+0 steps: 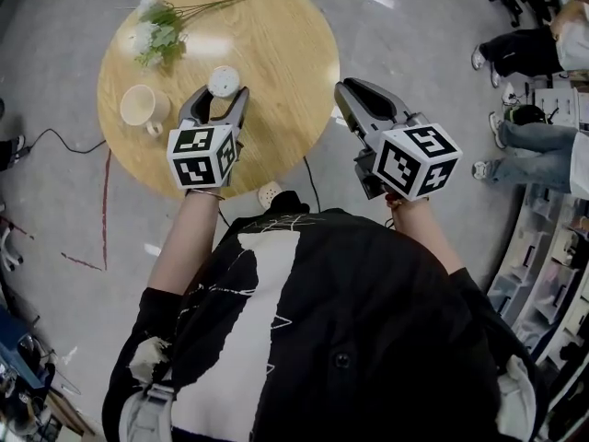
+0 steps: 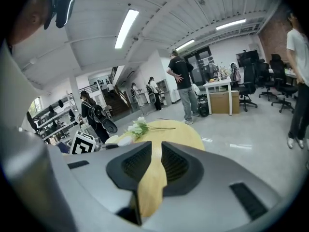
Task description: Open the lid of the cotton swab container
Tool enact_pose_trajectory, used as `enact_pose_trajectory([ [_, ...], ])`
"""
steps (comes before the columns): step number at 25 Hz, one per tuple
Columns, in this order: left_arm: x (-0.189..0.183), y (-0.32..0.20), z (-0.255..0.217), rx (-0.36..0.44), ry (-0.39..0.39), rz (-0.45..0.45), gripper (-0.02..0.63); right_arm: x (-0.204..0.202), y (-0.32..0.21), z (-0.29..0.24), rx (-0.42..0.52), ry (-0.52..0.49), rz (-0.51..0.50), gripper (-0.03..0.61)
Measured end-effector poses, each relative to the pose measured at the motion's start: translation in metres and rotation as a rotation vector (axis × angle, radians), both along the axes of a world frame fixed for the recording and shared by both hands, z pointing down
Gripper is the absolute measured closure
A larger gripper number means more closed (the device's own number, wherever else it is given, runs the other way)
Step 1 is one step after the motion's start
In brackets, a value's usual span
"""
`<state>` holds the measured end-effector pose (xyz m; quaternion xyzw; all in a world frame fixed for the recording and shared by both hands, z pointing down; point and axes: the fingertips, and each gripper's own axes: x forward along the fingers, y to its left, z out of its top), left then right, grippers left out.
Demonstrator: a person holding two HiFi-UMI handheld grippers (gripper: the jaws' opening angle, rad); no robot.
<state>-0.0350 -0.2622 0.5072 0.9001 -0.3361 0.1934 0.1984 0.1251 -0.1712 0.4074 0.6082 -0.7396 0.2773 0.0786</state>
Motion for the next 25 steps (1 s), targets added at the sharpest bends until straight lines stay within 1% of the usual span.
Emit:
enact_pose_trajectory([
  [6, -0.017, 0.005, -0.036, 0.043, 0.054, 0.000, 0.353, -0.037, -0.017, -0.008, 0.037, -0.013, -0.099, 0.500],
  [8, -0.025, 0.008, -0.043, 0.052, 0.050, 0.006, 0.353, -0.051, -0.023, -0.013, 0.055, -0.018, -0.132, 0.497],
  [11, -0.039, 0.013, -0.051, 0.067, 0.024, 0.010, 0.353, -0.073, -0.032, -0.020, 0.082, -0.026, -0.193, 0.491],
  [14, -0.051, 0.019, -0.055, 0.065, 0.012, 0.018, 0.353, -0.095, -0.036, -0.025, 0.097, -0.031, -0.247, 0.486],
  [21, -0.074, 0.034, -0.064, 0.041, 0.045, 0.014, 0.353, -0.141, -0.036, -0.032, 0.126, -0.051, -0.388, 0.460],
  [25, -0.081, 0.040, -0.075, 0.050, 0.035, -0.006, 0.353, -0.161, -0.035, -0.040, 0.140, -0.066, -0.476, 0.446],
])
